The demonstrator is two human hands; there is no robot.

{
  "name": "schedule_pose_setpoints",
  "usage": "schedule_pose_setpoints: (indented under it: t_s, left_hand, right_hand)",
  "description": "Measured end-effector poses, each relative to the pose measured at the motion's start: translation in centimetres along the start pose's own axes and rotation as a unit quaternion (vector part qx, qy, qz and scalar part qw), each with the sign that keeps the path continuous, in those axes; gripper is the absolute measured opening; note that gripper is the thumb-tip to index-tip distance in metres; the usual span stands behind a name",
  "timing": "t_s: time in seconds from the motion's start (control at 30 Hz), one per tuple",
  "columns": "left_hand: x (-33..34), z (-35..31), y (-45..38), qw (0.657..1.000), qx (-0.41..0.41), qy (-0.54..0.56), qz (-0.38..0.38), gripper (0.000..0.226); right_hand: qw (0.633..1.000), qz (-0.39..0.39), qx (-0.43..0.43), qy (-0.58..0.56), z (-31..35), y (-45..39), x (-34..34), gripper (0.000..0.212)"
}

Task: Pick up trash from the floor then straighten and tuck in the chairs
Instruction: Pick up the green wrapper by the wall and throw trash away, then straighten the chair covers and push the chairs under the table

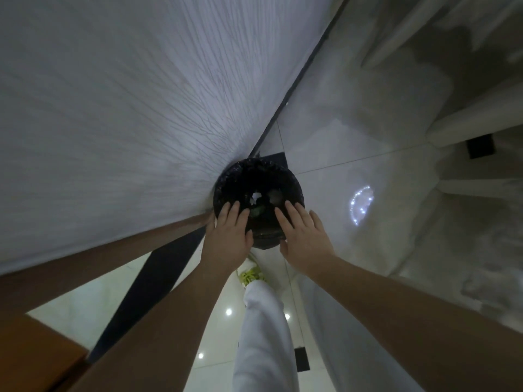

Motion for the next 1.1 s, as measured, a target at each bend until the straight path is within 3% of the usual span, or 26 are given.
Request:
schedule_pose_setpoints:
  t_s: [0.37,0.57,0.83,1.1]
  left_hand:
    - [-14.8,-0.8,8.8,1.0,-0.006,0.011,-0.023,0.047]
    - [-22.4,-1.7,12.8,0.999,0.018,0.018,-0.048,0.05]
    - [-31.8,-5.9,17.7,0.985,0.141,-0.02,-0.095,0.062]
    - [-38.8,-13.0,19.6,0.95,0.269,-0.072,-0.142,0.063]
  right_hand:
    - [0.999,0.04,0.025,0.004,5.0,10.3,-12.0,0.068]
    - [1.0,-0.011,0.023,0.009,8.4,15.5,-19.2,0.069]
    - [0.993,-0.095,0.066,0.004,11.8,23.2,-25.8,0.069]
    - [0.961,-0.227,0.154,0.014,8.9,32.4,-31.6,0.07]
Point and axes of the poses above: each hand's wrist, its own y-axis away from the middle knuckle, its own x-axis out of the palm, z = x × y, the point moved 10 cm from there along -y, towards the middle knuckle, and after that the axes turned 11 degrees about -y, right-handed, at the moved point
